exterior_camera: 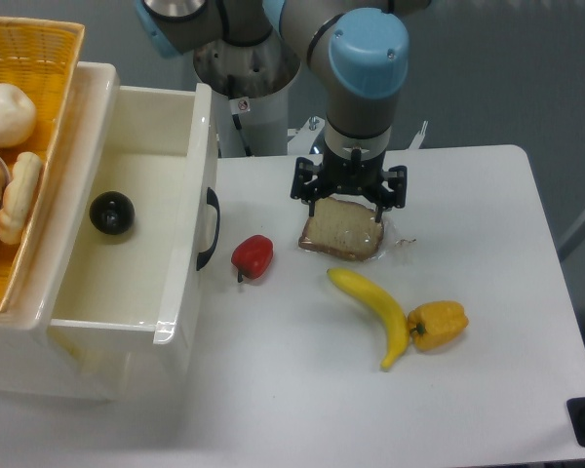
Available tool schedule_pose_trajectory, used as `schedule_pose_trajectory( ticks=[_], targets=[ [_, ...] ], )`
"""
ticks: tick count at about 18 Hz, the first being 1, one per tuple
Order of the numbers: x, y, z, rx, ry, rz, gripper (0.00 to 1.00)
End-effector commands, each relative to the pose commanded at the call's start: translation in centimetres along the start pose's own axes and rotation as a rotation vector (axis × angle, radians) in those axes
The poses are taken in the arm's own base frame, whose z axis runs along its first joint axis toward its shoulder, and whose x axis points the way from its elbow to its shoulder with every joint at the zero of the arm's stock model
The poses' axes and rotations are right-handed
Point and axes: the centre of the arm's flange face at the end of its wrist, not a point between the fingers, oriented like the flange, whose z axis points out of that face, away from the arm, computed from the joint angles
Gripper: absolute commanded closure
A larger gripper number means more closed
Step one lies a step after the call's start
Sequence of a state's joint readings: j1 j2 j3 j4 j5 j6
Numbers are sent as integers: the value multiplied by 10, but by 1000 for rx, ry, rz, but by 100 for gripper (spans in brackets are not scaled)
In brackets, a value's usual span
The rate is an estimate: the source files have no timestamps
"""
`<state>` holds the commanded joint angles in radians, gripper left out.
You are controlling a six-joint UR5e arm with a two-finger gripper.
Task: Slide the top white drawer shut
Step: 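Move the gripper from above the sandwich toward the open white drawer front, then push the open white drawer's front with the gripper into the cabinet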
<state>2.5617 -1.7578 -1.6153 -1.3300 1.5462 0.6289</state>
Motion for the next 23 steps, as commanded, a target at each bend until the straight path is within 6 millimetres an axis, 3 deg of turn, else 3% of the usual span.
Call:
schedule_pose_trajectory(
  ticks=[6,11,16,23],
  targets=[
    [2,-6,30,-44,25,-74,0],
    [23,-25,67,-102,63,-155,0],
    [53,-35,77,-107,100,-115,0],
    [74,-43,91,-120,128,-76,0]
  ],
)
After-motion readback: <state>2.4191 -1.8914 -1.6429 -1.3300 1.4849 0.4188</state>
